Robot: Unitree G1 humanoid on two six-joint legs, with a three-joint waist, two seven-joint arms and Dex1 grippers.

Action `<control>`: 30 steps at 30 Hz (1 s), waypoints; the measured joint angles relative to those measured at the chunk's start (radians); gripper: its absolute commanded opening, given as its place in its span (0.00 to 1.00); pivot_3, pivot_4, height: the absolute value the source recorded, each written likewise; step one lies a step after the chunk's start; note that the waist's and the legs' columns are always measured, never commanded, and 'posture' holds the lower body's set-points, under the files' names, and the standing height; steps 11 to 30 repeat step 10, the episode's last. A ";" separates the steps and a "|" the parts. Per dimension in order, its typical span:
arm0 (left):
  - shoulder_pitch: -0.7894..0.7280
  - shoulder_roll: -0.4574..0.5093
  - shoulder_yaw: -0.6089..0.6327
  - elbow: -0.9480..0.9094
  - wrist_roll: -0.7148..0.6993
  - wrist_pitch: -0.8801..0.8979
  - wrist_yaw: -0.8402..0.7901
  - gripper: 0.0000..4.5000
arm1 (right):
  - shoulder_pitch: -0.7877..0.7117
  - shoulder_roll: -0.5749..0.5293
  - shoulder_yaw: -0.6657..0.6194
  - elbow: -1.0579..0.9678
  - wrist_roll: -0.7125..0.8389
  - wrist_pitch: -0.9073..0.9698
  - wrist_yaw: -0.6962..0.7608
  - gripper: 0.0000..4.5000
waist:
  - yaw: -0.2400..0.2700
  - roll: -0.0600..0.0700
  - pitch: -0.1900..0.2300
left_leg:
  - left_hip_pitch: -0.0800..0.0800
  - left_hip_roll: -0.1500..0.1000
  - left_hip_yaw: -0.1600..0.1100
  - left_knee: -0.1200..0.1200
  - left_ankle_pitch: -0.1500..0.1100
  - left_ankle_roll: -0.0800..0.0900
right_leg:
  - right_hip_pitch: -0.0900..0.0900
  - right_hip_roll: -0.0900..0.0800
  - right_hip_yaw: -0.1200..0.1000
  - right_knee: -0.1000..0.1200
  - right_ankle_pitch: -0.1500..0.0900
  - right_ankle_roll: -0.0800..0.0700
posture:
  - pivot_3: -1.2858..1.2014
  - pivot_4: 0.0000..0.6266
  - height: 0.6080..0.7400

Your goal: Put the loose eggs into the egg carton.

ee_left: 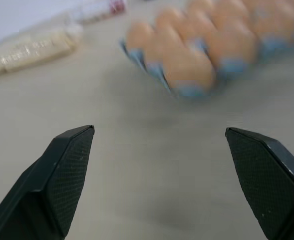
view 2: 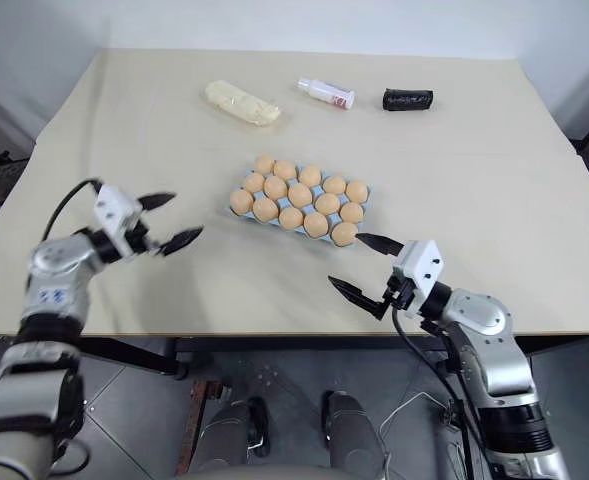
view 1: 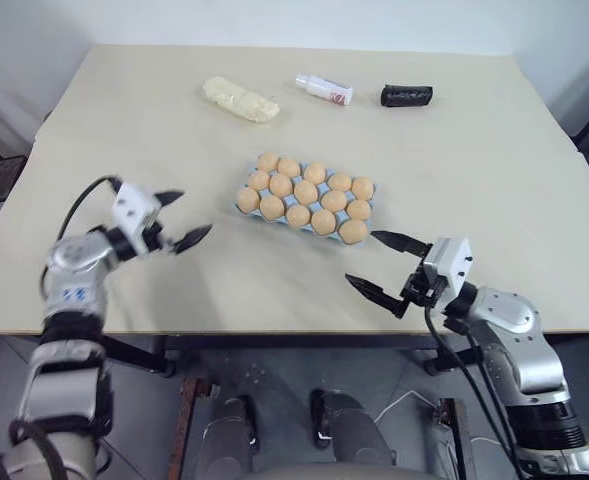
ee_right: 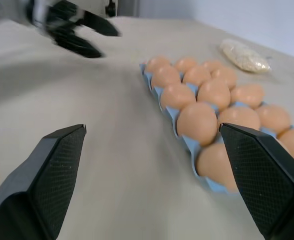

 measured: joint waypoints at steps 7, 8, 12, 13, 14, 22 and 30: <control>0.221 0.052 0.047 -0.315 -0.067 0.137 -0.012 1.00 | -0.068 -0.034 -0.019 0.111 0.003 -0.005 0.075 1.00 | 0.012 0.000 0.000 | 0.001 -0.001 0.003 0.000 0.001 0.001 | 0.002 -0.005 0.000 -0.001 -0.006 -0.015 | 0.52 0.24 1.00; 0.237 0.053 0.055 -0.339 -0.073 0.151 -0.004 1.00 | -0.073 -0.035 -0.022 0.126 0.003 -0.006 0.080 1.00 | 0.011 0.000 0.000 | 0.001 -0.001 0.003 0.000 0.001 0.001 | 0.002 -0.005 0.000 -0.001 -0.006 -0.015 | 0.52 0.24 1.00; 0.261 0.053 0.068 -0.379 -0.076 0.179 0.021 1.00 | -0.078 -0.035 -0.022 0.149 -0.002 -0.010 0.084 1.00 | 0.011 0.000 0.000 | 0.001 0.000 0.004 0.000 0.001 0.001 | 0.001 -0.005 0.001 -0.001 -0.006 -0.015 | 0.52 0.24 1.00; 0.261 0.053 0.068 -0.379 -0.076 0.179 0.021 1.00 | -0.078 -0.035 -0.022 0.149 -0.002 -0.010 0.084 1.00 | 0.011 0.000 0.000 | 0.001 0.000 0.004 0.000 0.001 0.001 | 0.001 -0.005 0.001 -0.001 -0.006 -0.015 | 0.52 0.24 1.00; 0.261 0.053 0.068 -0.379 -0.076 0.179 0.021 1.00 | -0.078 -0.035 -0.022 0.149 -0.002 -0.010 0.084 1.00 | 0.011 0.000 0.000 | 0.001 0.000 0.004 0.000 0.001 0.001 | 0.001 -0.005 0.001 -0.001 -0.006 -0.015 | 0.52 0.24 1.00; 0.261 0.053 0.068 -0.379 -0.076 0.179 0.021 1.00 | -0.078 -0.035 -0.022 0.149 -0.002 -0.010 0.084 1.00 | 0.011 0.000 0.000 | 0.001 0.000 0.004 0.000 0.001 0.001 | 0.001 -0.005 0.001 -0.001 -0.006 -0.015 | 0.52 0.24 1.00; 0.261 0.053 0.068 -0.379 -0.076 0.179 0.021 1.00 | -0.078 -0.035 -0.022 0.149 -0.002 -0.010 0.084 1.00 | 0.011 0.000 0.000 | 0.001 0.000 0.004 0.000 0.001 0.001 | 0.001 -0.005 0.001 -0.001 -0.006 -0.015 | 0.52 0.24 1.00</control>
